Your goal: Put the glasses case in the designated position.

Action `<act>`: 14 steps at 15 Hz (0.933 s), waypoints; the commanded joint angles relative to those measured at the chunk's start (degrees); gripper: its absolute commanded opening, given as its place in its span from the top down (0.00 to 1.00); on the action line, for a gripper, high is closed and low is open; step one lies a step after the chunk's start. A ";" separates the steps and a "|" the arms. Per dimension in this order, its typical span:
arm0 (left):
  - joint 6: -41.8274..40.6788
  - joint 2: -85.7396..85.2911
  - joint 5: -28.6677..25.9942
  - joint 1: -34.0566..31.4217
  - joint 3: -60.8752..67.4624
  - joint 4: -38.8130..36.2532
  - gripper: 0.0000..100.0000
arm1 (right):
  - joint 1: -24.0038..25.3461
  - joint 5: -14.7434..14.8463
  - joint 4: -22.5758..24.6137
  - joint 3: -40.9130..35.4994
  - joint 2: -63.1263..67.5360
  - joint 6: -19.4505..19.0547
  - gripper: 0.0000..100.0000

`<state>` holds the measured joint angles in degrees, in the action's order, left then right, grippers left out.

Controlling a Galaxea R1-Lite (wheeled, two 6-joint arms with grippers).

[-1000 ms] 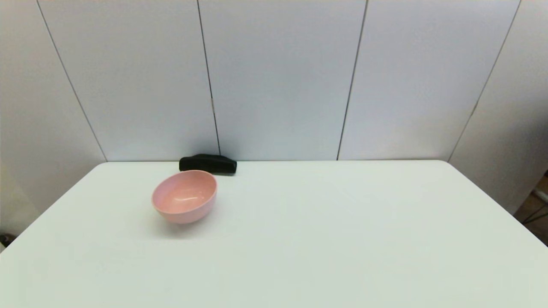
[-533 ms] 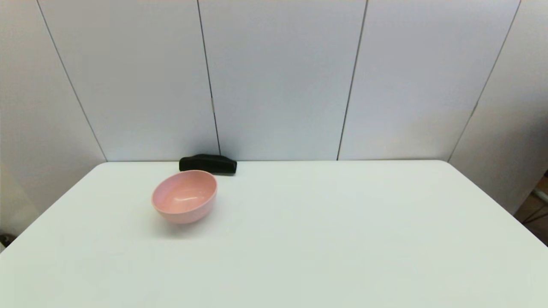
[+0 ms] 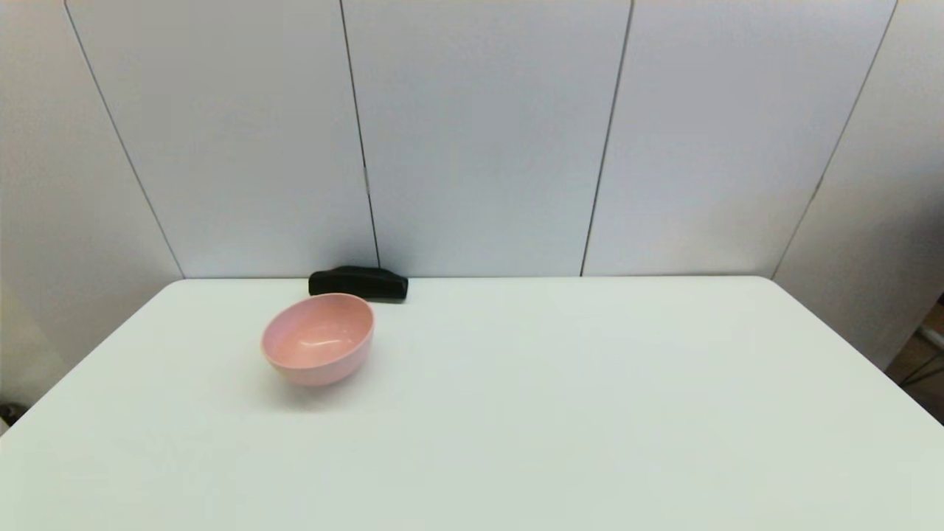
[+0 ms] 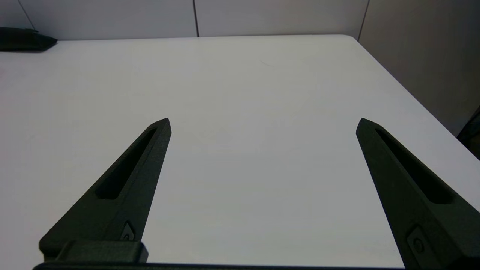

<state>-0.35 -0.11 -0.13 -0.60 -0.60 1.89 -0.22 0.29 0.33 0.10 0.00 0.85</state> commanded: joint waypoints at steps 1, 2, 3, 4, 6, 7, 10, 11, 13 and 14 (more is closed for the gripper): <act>1.14 0.11 0.13 -0.02 -0.19 0.04 0.00 | 0.04 -0.03 0.02 -0.01 0.00 0.03 0.00; 1.50 0.11 0.22 -0.02 -0.19 -0.04 0.00 | 0.04 -0.03 0.02 -0.01 0.00 0.03 0.00; 1.41 0.11 0.13 -0.02 -0.19 -0.13 0.00 | 0.04 -0.03 0.02 -0.01 0.00 0.03 0.00; 1.41 0.11 0.13 -0.02 -0.19 -0.13 0.00 | 0.04 -0.03 0.02 -0.01 0.00 -0.06 0.00; 1.41 0.11 0.13 -0.02 -0.19 -0.13 0.00 | 0.04 -0.03 0.02 -0.01 0.00 0.03 0.00; 1.41 0.11 0.13 -0.02 -0.19 -0.13 0.00 | 0.04 -0.03 0.02 -0.01 0.00 0.03 0.00; 1.41 0.11 0.13 -0.02 -0.19 -0.13 0.00 | 0.04 -0.03 0.02 -0.01 0.00 0.03 0.00; 1.41 0.11 0.13 -0.02 -0.19 -0.13 0.00 | -0.04 -0.03 0.02 -0.01 0.00 0.03 0.00; 1.41 0.11 0.13 -0.02 -0.19 -0.13 0.00 | -0.04 -0.03 0.02 -0.01 0.00 0.03 0.00; 1.41 0.11 0.13 -0.02 -0.19 -0.13 0.00 | 0.04 0.06 0.02 -0.01 0.00 0.03 0.00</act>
<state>1.04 -0.13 0.00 -0.60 -0.79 1.76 -0.21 0.27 0.30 0.10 0.00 0.88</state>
